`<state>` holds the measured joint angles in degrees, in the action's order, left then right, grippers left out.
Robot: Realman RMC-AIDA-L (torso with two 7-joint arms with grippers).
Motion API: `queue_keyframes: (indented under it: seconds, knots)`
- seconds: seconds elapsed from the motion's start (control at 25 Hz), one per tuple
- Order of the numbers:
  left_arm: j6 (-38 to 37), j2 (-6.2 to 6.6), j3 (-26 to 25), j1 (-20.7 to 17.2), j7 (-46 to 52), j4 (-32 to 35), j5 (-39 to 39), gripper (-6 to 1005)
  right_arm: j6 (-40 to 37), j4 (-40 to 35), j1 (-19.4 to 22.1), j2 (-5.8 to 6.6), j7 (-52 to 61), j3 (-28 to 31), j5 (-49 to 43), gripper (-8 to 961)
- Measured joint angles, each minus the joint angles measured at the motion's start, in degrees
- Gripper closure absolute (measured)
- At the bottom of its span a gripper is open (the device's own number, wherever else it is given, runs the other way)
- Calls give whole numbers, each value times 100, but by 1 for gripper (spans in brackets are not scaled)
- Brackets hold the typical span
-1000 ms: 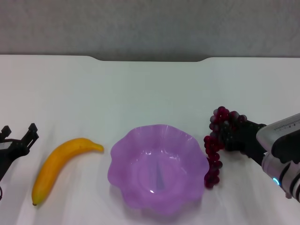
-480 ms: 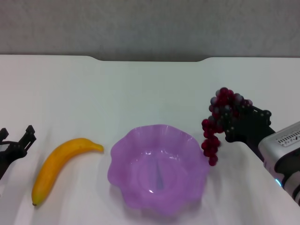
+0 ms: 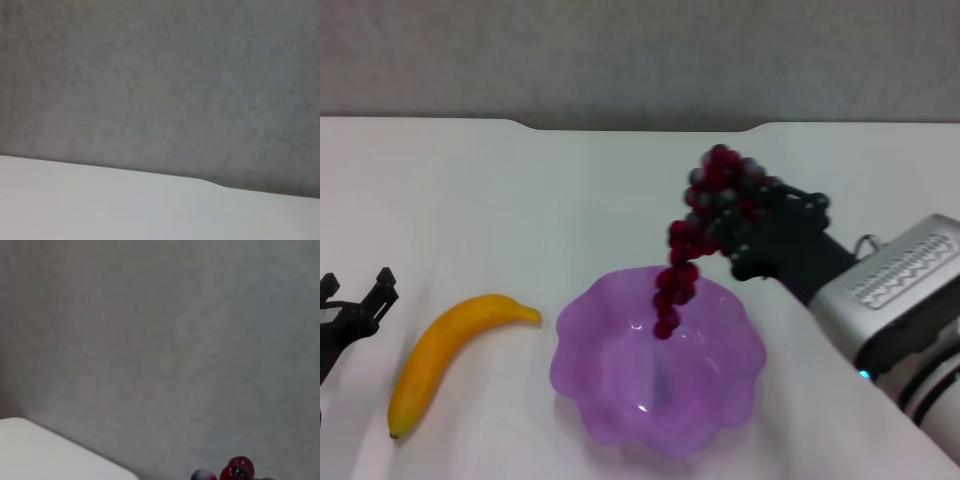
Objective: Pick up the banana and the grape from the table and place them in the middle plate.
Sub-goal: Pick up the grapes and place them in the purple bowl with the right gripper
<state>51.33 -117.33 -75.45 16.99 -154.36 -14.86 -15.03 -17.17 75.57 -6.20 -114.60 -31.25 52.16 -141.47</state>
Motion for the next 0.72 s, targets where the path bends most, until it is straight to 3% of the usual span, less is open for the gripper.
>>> queue_keyframes:
  seconds: [0.52,0.72]
  knots:
    - [-9,0,13,48,11,-47,0,200,18,-1167,-1152,-45,643,-773,32,679]
    - [-9,0,13,69,6,-45,0,200,-147,-1462,-1267,-45,789,-1011,16,681]
